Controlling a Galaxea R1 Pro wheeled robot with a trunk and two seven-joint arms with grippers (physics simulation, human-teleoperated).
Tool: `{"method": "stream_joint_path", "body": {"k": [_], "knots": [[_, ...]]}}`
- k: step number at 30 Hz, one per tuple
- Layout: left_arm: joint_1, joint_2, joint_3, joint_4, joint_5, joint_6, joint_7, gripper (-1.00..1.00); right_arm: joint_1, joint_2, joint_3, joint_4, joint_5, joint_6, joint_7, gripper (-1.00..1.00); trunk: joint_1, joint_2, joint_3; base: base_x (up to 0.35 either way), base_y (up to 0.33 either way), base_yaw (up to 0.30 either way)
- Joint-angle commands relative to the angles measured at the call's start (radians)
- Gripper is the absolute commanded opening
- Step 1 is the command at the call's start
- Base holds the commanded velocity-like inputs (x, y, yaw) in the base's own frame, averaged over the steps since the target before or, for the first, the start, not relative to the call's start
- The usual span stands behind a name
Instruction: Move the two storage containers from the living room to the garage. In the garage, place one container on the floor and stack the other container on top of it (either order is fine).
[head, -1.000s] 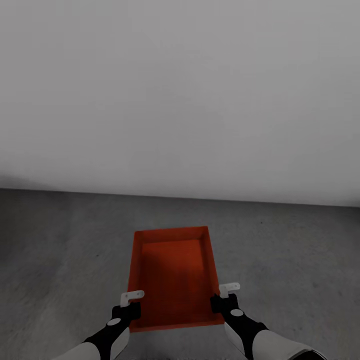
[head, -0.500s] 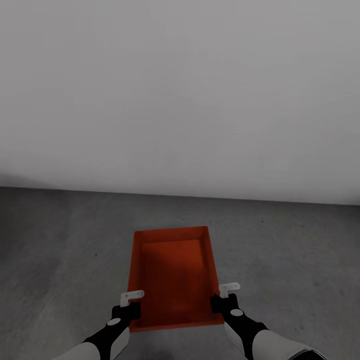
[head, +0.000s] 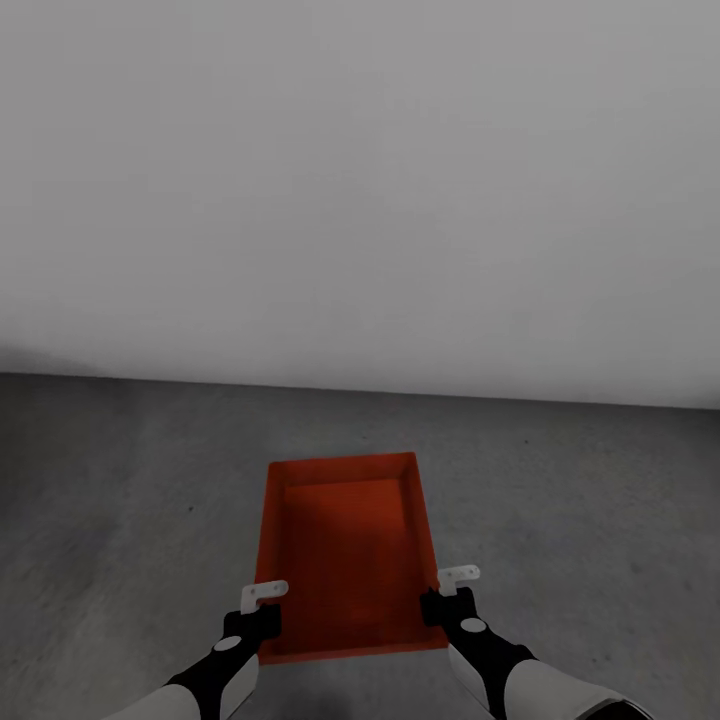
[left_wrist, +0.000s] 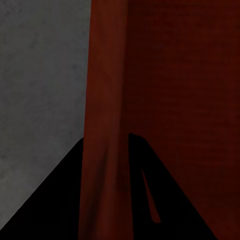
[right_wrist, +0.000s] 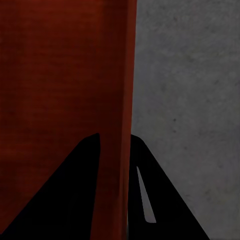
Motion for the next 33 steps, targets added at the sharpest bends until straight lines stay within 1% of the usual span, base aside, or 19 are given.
{"method": "stream_joint_path", "body": {"k": [1, 23, 33], "knots": [[0.0, -0.002, 0.034, 0.002, 0.012, -0.002, 0.005, -1.0, -0.001, 0.022, -0.066, -0.026, -0.027, -0.002, -0.005, -1.0, 0.004, -0.008, -0.004, 0.0, 0.0, 0.0], [0.0, -0.002, 0.034, 0.002, 0.012, -0.002, 0.005, -1.0, -0.001, 0.023, -0.066, -0.026, -0.027, -0.003, -0.009, -1.0, 0.088, -0.162, -0.073, 0.0, 0.0, -0.005], [0.0, -0.002, 0.034, 0.002, 0.012, -0.002, 0.005, -1.0, -0.001, 0.024, -0.066, -0.026, -0.028, -0.003, -0.016, -1.0, 0.127, -0.232, -0.105, 0.0, 0.0, -0.22]]}}
